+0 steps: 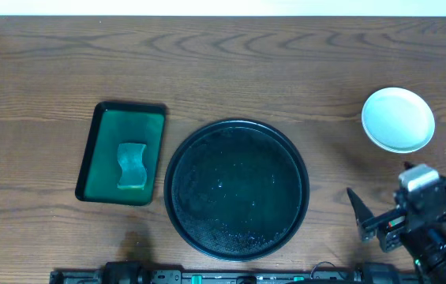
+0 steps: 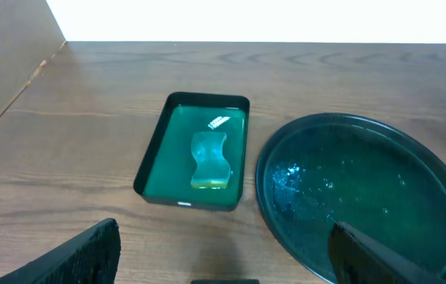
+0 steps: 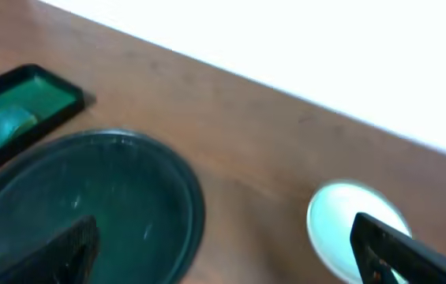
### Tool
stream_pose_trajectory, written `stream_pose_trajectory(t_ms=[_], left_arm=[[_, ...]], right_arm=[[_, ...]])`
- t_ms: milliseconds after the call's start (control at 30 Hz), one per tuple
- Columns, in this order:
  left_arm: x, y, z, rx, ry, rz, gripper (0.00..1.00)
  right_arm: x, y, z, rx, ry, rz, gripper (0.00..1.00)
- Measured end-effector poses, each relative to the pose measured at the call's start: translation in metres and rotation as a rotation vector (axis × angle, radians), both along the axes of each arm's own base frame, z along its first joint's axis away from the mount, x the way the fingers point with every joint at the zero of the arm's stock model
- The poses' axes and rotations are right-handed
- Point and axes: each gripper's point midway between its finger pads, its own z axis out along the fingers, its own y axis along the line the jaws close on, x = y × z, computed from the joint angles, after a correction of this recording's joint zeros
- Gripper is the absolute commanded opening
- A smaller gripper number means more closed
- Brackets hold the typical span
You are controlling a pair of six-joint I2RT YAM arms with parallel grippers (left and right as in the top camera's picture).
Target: Clean dirty plates on tray and stack at the side
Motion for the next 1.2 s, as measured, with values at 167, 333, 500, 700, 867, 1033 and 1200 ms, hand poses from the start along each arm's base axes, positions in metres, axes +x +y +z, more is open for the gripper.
stream_pose_trajectory(t_ms=[167, 333, 500, 700, 867, 1033, 1200], left_arm=[[0.000, 0.000, 0.000, 0.000, 0.002, 0.000, 0.84], [0.000, 0.000, 0.000, 0.000, 0.002, 0.000, 0.84], [0.000, 0.000, 0.000, 0.000, 0.002, 0.000, 0.85], [0.000, 0.000, 0.000, 0.000, 0.002, 0.000, 0.84], [0.000, 0.000, 0.000, 0.000, 0.002, 0.000, 0.84], [0.000, 0.000, 0.000, 0.000, 0.002, 0.000, 0.84], [0.000, 0.000, 0.000, 0.000, 0.002, 0.000, 0.84]], right_arm=[[0.010, 0.012, 0.007, 0.019, -0.261, 0.073, 0.99], [0.024, 0.022, 0.012, 0.086, -0.508, 0.134, 0.99], [0.025, 0.025, 0.007, 0.159, -0.676, 0.169, 0.99], [0.020, 0.027, -0.012, 0.202, -0.719, 0.186, 0.99], [0.021, 0.033, -0.023, 0.240, -0.705, 0.202, 0.99], [0.026, 0.035, -0.035, 0.264, -0.685, 0.201, 0.99], [0.032, 0.034, -0.051, 0.267, -0.686, 0.186, 0.99]])
